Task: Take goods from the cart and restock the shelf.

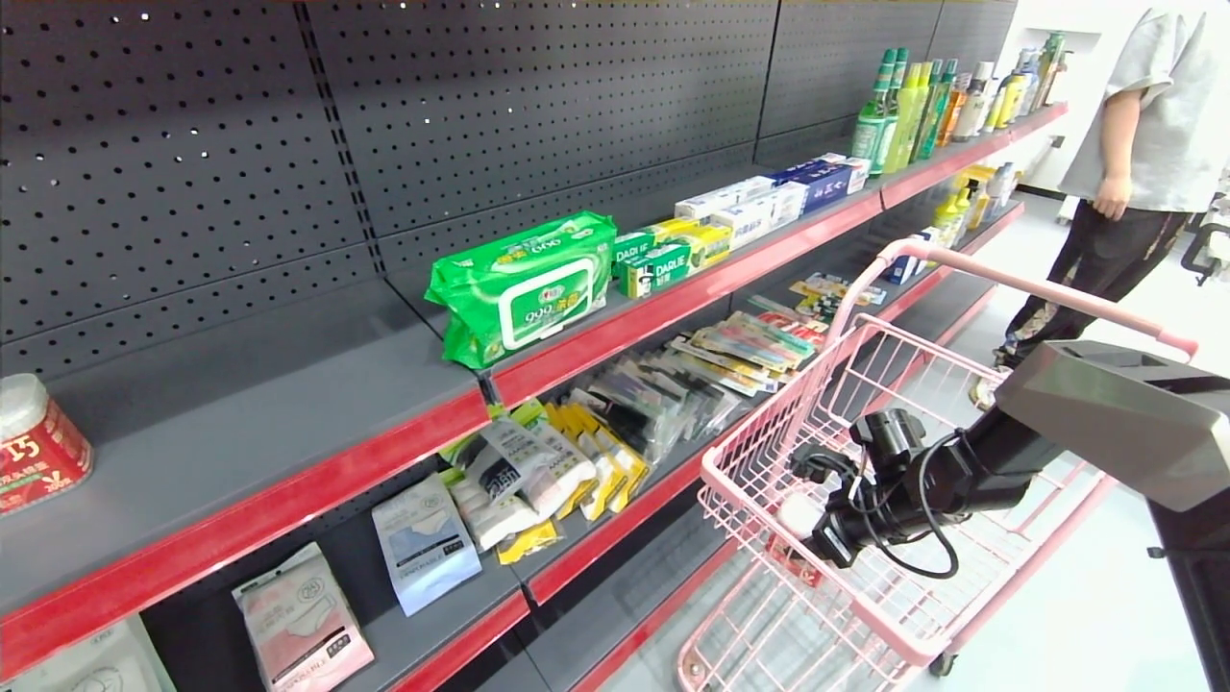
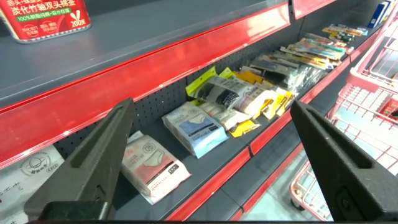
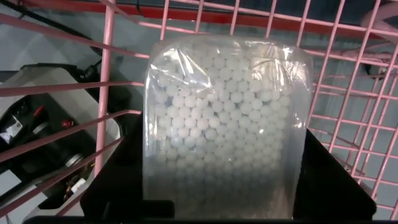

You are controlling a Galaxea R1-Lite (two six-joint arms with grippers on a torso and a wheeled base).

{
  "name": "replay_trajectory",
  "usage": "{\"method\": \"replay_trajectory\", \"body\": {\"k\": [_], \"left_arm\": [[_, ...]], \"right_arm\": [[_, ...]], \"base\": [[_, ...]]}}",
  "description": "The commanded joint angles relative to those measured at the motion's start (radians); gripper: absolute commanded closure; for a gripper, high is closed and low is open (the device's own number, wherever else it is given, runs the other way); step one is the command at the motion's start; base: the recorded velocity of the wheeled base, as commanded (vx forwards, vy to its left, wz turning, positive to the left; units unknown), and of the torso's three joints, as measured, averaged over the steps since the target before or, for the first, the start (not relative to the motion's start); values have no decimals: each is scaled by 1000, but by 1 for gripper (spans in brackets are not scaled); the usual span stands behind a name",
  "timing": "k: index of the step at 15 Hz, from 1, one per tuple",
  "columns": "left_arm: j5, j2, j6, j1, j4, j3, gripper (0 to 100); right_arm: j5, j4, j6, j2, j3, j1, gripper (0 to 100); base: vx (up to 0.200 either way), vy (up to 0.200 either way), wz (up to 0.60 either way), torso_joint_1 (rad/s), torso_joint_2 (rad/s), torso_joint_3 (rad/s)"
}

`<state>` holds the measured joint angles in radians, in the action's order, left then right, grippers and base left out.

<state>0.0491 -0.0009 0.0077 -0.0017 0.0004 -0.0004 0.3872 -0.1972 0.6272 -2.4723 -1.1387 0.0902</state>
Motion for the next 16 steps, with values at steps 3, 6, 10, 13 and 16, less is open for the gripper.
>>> {"method": "replay_trajectory", "body": {"k": [3, 6, 10, 13, 16], "left_arm": [[0, 1, 0, 0, 0, 0, 0], [1, 1, 0, 0, 0, -1, 0], [1, 1, -2, 0, 1, -1, 0], [3, 1, -2, 0, 1, -1, 0], [3, 1, -2, 0, 1, -1, 0]], "right_arm": [[-1, 2, -11, 29, 13, 0, 100], [-16, 2, -92, 161, 40, -18, 100], [-71, 5, -225, 359, 134, -21, 100], [-160, 4, -363, 520, 214, -18, 100], [-254, 2, -471, 734, 293, -6, 100]], "base": [[0, 0, 0, 0, 0, 0], [0, 0, 0, 0, 0, 0], [0, 0, 0, 0, 0, 0], [0, 0, 0, 0, 0, 0], [0, 0, 0, 0, 0, 0]]}}
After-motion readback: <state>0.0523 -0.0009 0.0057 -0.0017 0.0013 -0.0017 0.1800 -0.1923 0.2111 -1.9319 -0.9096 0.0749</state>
